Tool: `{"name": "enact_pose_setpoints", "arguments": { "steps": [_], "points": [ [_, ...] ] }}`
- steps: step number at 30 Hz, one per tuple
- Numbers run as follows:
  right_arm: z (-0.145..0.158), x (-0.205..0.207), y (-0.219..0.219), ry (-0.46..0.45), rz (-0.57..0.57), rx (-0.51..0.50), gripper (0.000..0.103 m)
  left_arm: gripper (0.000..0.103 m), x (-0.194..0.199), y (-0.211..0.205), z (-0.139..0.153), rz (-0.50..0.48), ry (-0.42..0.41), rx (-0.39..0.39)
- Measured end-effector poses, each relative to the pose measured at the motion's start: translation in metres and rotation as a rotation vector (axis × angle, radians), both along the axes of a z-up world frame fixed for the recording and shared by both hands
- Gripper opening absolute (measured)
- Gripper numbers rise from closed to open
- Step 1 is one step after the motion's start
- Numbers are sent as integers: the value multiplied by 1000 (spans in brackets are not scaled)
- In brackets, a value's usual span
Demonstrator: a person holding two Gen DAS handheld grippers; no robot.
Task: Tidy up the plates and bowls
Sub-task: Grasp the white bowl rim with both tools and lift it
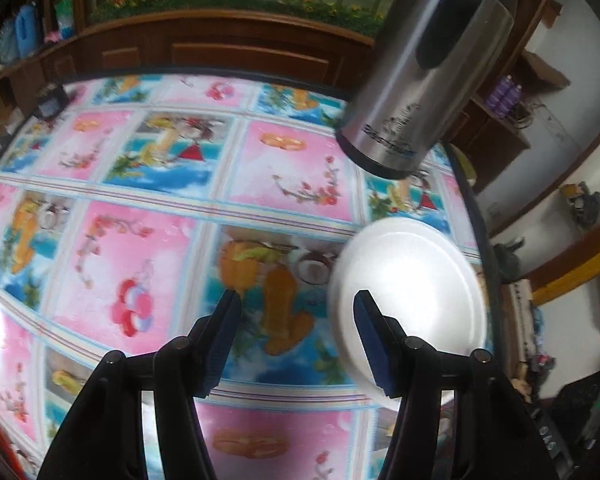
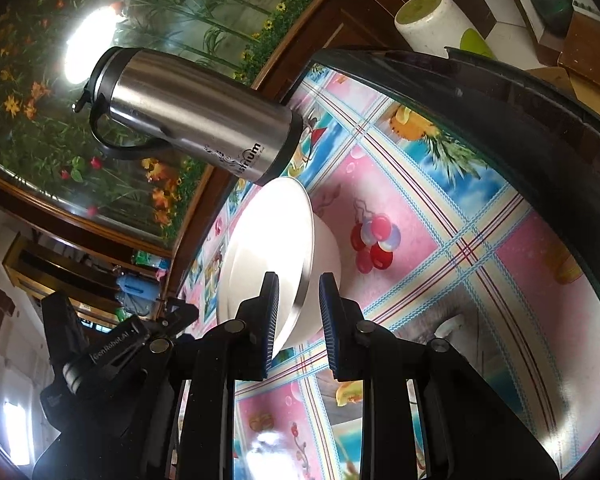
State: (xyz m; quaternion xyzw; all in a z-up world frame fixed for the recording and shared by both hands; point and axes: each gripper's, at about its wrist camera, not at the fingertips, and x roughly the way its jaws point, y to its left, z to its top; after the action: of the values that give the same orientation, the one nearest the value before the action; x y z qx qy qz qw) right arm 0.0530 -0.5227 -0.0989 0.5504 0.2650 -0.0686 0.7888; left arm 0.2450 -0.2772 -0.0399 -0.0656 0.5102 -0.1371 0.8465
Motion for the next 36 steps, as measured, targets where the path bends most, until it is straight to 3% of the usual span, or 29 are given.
{"name": "enact_pose_setpoints", "arguments": {
  "steps": [4, 20, 22, 24, 30, 36],
  "points": [
    [-1, 1, 1, 4, 0, -5, 20, 59, 1, -7, -7, -31, 25, -52],
    [-3, 3, 2, 13, 0, 0, 20, 56, 3, -12, -23, -43, 28, -42],
    [-3, 3, 3, 15, -1, -1, 20, 53, 3, -13, -24, -46, 31, -38],
    [-3, 3, 3, 22, -4, -4, 20, 40, 3, -15, -26, -54, 34, -31],
    [-3, 4, 4, 39, -22, -28, 20, 18, 1, -21, -28, -71, 37, -8],
    [0, 7, 6, 49, -20, -75, 19, 10, -2, -25, -25, -82, 24, 2]
  ]
}}
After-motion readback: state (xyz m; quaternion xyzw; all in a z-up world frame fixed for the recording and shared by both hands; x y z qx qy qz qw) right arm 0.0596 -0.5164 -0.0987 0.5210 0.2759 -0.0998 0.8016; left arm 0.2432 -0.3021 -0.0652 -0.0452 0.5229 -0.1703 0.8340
